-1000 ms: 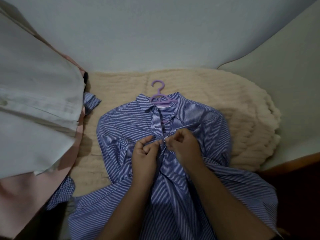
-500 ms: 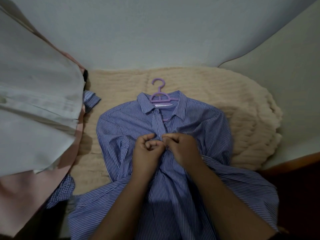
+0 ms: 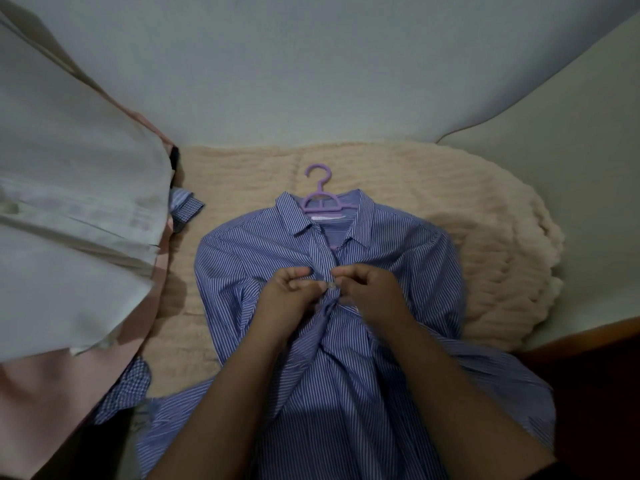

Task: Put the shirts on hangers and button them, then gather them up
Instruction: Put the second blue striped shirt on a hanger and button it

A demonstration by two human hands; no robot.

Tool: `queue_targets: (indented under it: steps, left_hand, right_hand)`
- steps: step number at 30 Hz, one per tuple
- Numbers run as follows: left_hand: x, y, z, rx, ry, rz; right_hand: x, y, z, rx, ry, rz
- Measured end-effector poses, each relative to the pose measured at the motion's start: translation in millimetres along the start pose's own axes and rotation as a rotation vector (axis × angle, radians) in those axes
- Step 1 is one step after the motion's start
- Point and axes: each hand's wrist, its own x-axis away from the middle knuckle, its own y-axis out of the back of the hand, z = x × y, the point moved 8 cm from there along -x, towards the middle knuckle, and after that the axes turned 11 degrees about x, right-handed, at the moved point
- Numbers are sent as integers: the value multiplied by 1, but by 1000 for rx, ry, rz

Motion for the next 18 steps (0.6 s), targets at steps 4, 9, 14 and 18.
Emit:
queue_targets:
  steps: [4,9,14,18]
  left_hand:
    - [-26,-6,-66,-378,-351,-46]
    - [-81,-17,-121,-808,-612,-63]
    - [-133,-4,-99,-1017,-332,-37]
    - [-141,-2,-92,-1010,-394,-25]
  right_hand:
    - [-27,25,45,262,216,-118]
    - [-99,40,89,637,383,-165]
    - [-156,22,67,992,279,93]
    - [-165,12,59,1083,292,153]
